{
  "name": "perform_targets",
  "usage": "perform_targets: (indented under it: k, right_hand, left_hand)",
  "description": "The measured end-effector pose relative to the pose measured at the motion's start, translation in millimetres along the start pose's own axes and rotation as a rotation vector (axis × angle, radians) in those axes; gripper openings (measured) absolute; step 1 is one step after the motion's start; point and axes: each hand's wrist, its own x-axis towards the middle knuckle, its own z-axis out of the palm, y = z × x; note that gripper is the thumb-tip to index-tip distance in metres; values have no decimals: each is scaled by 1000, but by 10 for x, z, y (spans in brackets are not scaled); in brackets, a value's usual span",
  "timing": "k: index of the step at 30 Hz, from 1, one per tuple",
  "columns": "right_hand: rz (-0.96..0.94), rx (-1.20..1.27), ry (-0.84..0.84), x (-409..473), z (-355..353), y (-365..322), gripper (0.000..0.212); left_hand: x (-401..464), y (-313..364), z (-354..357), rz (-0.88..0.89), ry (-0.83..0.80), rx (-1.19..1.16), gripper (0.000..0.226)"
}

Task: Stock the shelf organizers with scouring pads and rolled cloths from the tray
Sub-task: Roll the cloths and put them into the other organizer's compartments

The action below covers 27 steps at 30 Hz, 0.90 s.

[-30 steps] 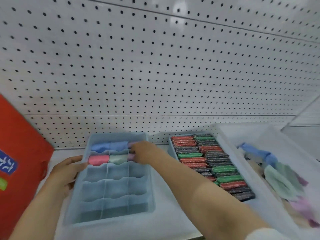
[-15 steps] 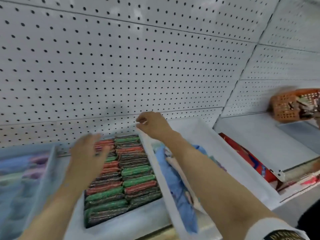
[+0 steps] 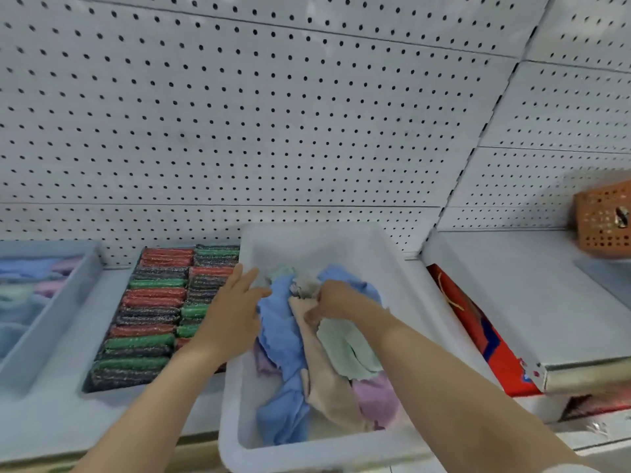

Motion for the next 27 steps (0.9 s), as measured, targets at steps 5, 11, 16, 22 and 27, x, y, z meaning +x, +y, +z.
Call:
perform_targets:
  k: [5,11,16,22,27]
  right_hand:
    - [-128,196,-1,-50,5,40,38]
    - [-413,665,44,-365,-542,-28,19]
    - [-647,721,15,-845,-1175,-408,18]
    - [-620,827,291,-975,-1514,-680,32]
    - [-576,1025,349,-992,-1525,-835,19]
  left_hand:
    - [-58,18,-61,-35,-14,44,53]
    - [-18,186,-399,-73,-67,-277,61]
    - [169,597,-1042,130,-27,-537,75]
    - [272,689,-1464,144,159,-634,42]
    - [213,607,-1673,113,226,-761,31]
